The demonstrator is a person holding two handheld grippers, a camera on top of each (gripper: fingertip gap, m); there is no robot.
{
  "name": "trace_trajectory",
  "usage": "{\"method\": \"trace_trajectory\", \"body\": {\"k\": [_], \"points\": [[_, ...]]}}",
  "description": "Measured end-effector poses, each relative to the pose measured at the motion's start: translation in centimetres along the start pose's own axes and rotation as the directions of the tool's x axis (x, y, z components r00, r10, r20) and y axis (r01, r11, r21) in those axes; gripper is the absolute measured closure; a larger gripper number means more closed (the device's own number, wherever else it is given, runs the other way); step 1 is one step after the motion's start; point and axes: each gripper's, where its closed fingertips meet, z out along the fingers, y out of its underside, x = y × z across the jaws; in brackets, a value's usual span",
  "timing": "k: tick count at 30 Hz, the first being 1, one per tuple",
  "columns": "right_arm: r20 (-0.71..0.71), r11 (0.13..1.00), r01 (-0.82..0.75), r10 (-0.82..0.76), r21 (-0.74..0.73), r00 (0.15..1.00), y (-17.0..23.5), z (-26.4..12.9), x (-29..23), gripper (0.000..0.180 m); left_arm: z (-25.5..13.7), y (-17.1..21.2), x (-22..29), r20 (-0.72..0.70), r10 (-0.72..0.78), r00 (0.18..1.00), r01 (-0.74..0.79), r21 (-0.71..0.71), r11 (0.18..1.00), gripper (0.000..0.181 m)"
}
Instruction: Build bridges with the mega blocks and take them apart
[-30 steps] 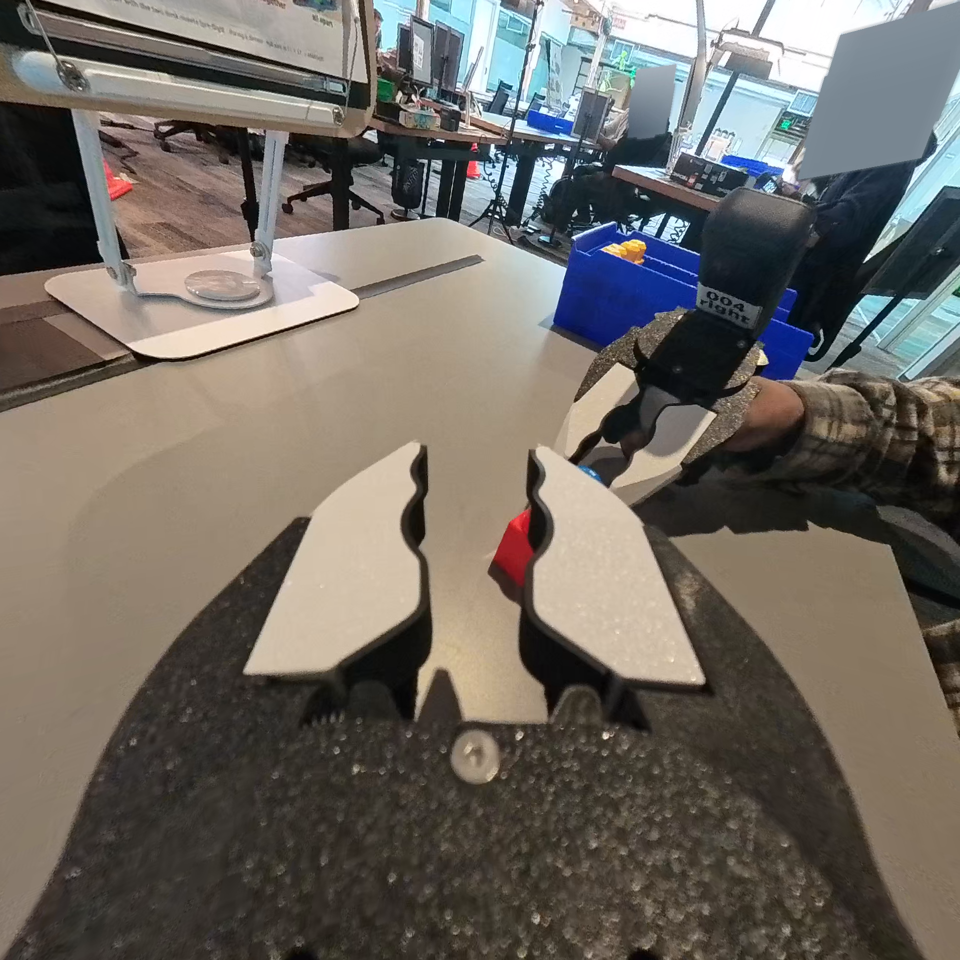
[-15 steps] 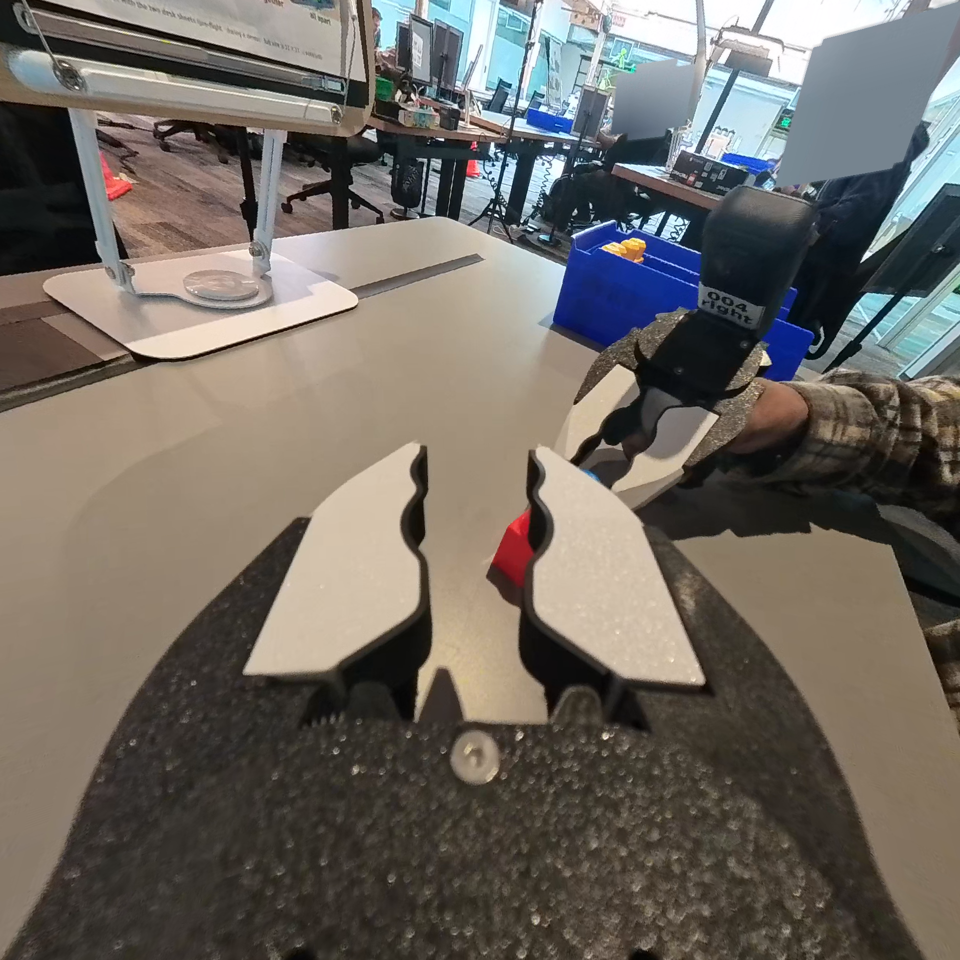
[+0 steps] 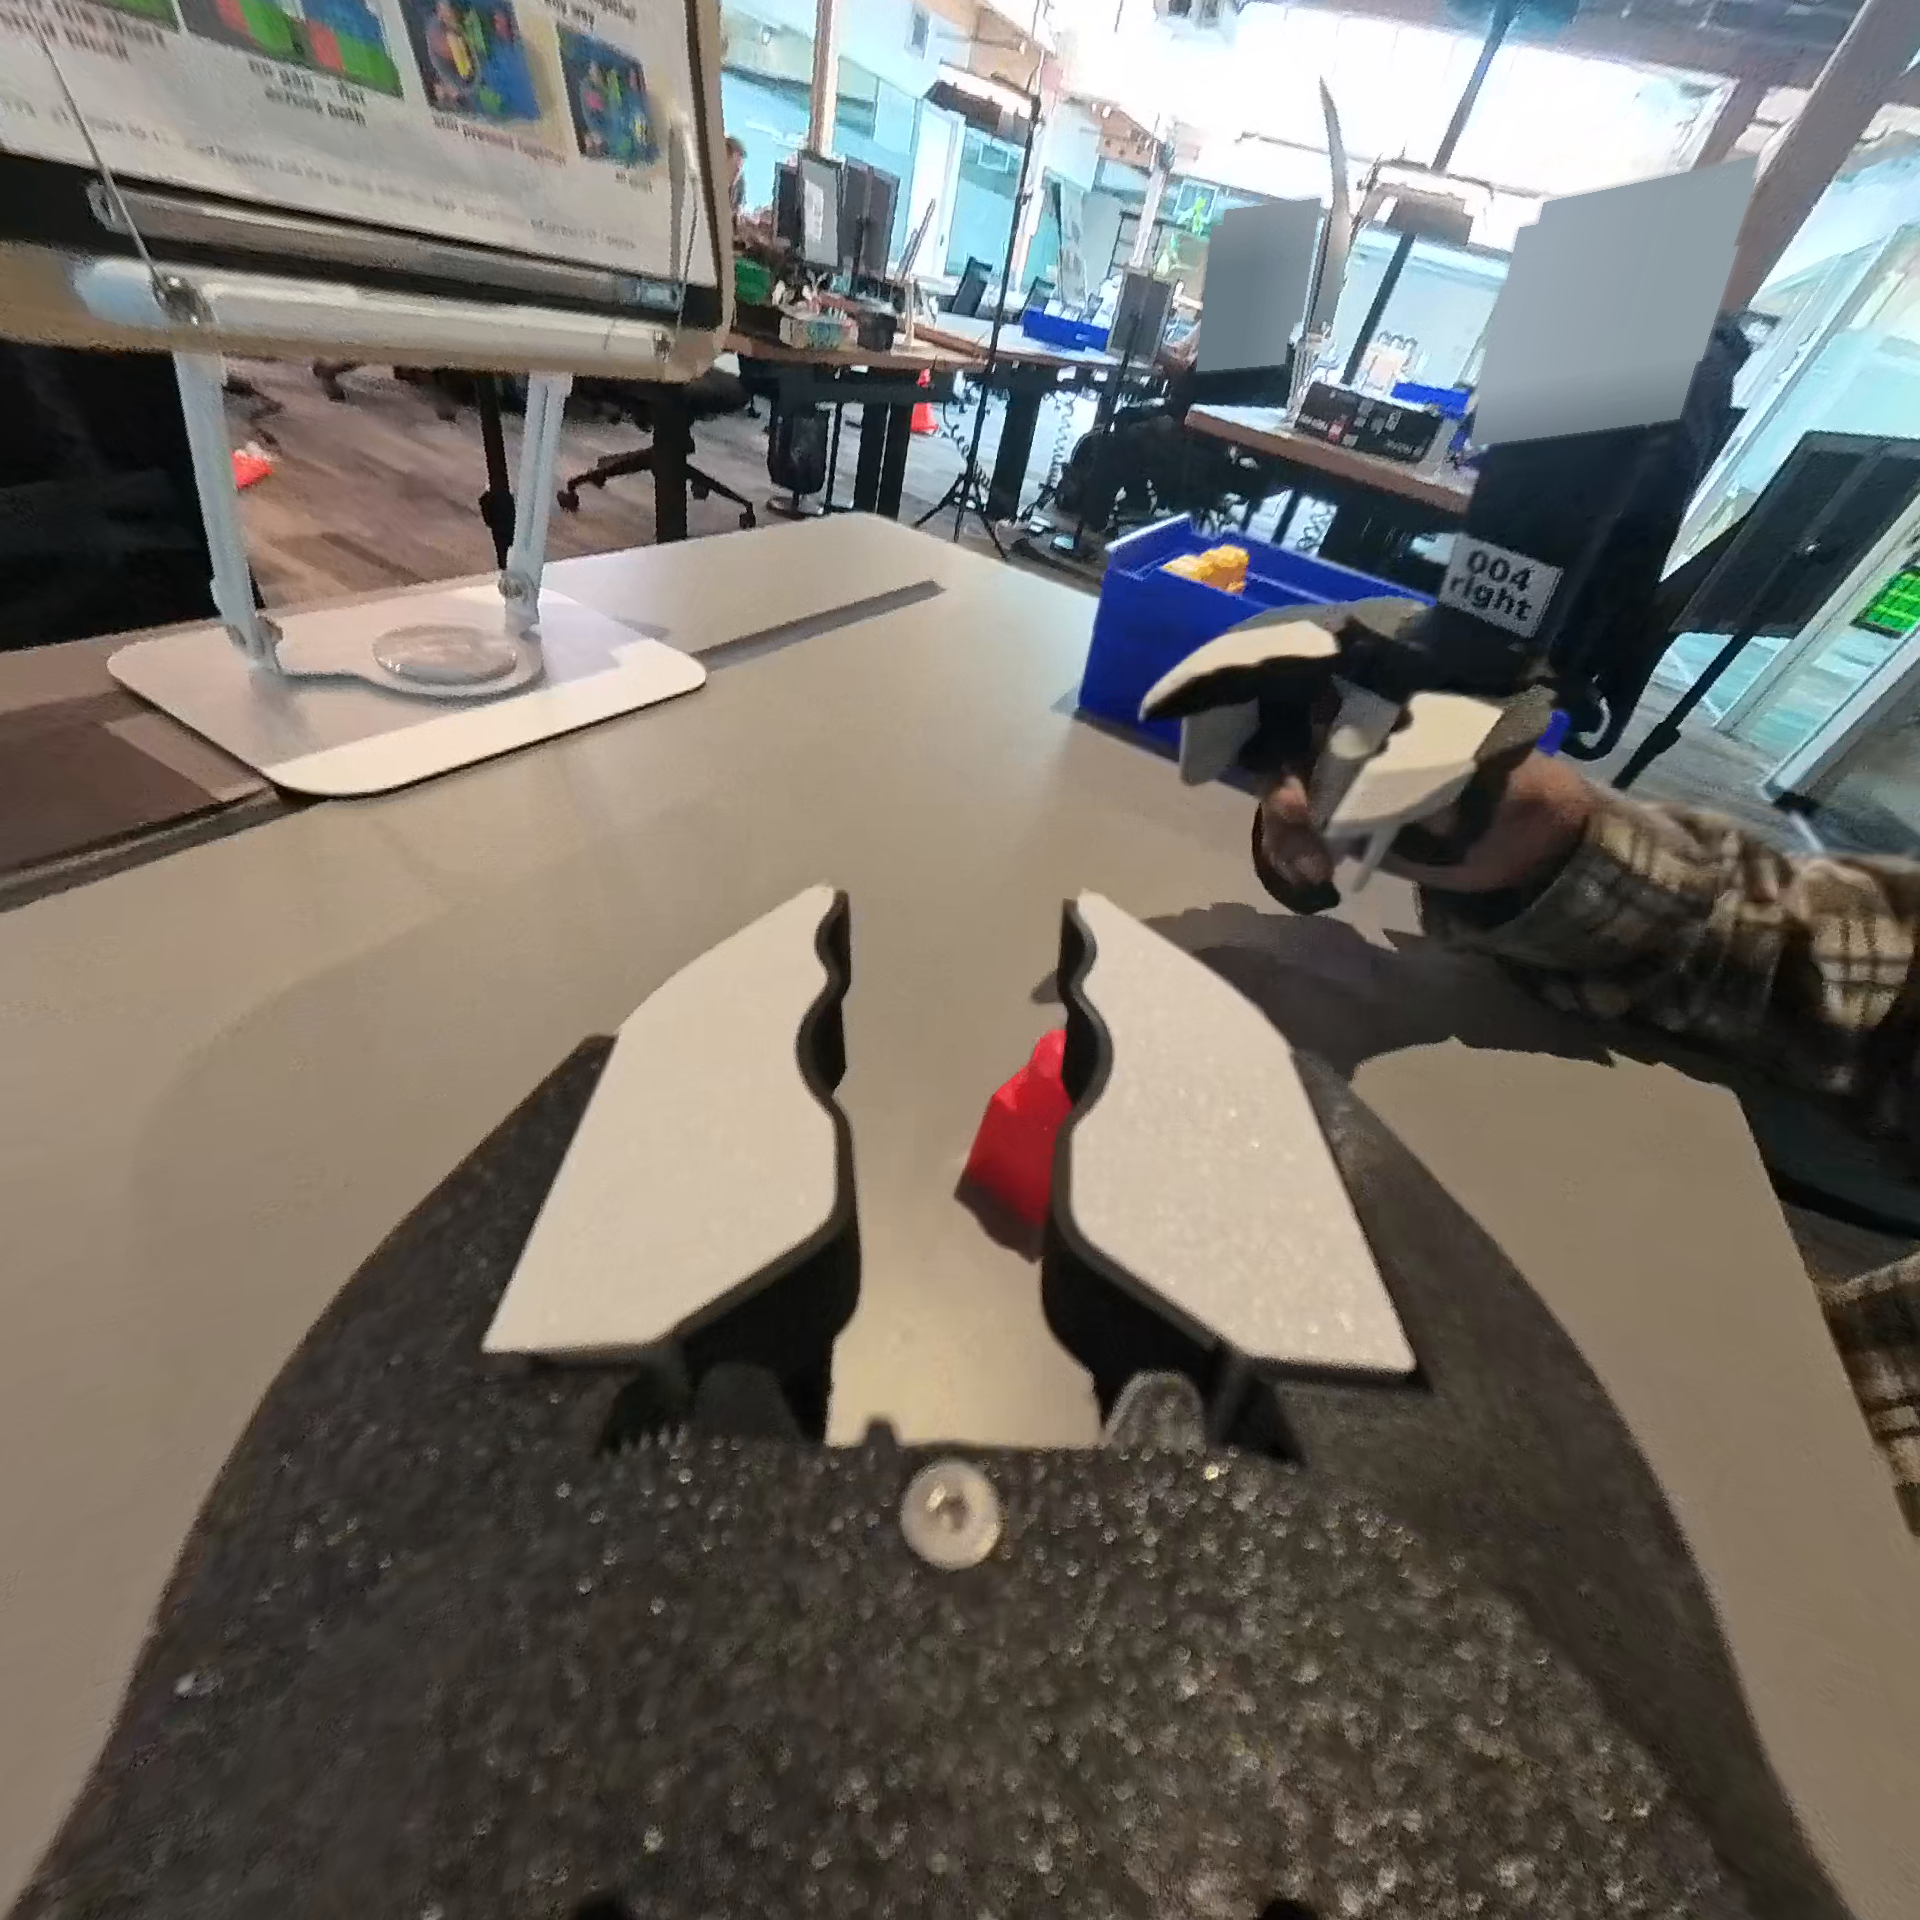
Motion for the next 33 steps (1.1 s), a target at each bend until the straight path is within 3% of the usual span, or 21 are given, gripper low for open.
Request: {"method": "trace_trajectory", "body": {"k": [4, 7, 12, 15, 19, 24, 28, 30, 33], "points": [[-0.005, 0.989, -0.073, 0.074, 0.126, 0.997, -1.3, -2.6, 0.7, 0.109, -1.4, -2.5, 2.3, -0.011, 0.018, 1.0, -0.017, 0.066, 0.998, 0.136], [0.016, 0.982, -0.085, 0.083, 0.168, 0.996, -1.5, -3.5, 0.8, 0.121, -4.5, -4.8, 5.0, 0.014, 0.097, 0.995, -0.097, 0.054, 0.994, 0.134], [0.071, 0.984, -0.106, 0.096, 0.14, 0.993, -1.2, -3.4, -0.2, 0.121, -15.5, -6.1, 3.5, 0.27, 0.31, 0.912, -0.24, -0.262, 0.935, 0.125], [0.105, 0.991, -0.099, 0.089, 0.095, 0.991, -0.4, -2.9, -1.2, 0.121, -23.8, -5.4, 0.9, 0.402, 0.317, 0.859, -0.13, -0.426, 0.895, 0.125], [0.155, 0.995, -0.093, 0.087, 0.03, 0.984, 0.6, -1.9, -2.6, 0.12, -30.6, -3.2, -1.7, 0.558, 0.177, 0.811, 0.109, -0.441, 0.891, 0.127], [0.168, 0.999, -0.021, 0.028, -0.041, 0.985, 1.8, -1.2, -3.5, 0.122, -33.2, -0.1, -5.0, 0.669, 0.168, 0.724, 0.243, -0.475, 0.846, 0.126], [0.157, 1.0, -0.021, 0.023, -0.018, 0.987, 1.3, -1.4, -3.5, 0.124, -34.5, 1.0, -8.8, 0.727, 0.117, 0.677, 0.334, -0.444, 0.831, 0.126], [0.151, 1.0, -0.017, 0.018, -0.007, 0.988, 1.2, -1.6, -3.3, 0.127, -35.3, 0.9, -10.5, 0.71, 0.131, 0.692, 0.336, -0.477, 0.812, 0.127], [0.152, 1.0, -0.028, 0.028, 0.0, 0.988, 1.2, -1.8, -3.0, 0.129, -36.6, 1.4, -12.3, 0.619, 0.258, 0.742, 0.29, -0.643, 0.709, 0.126]]}}
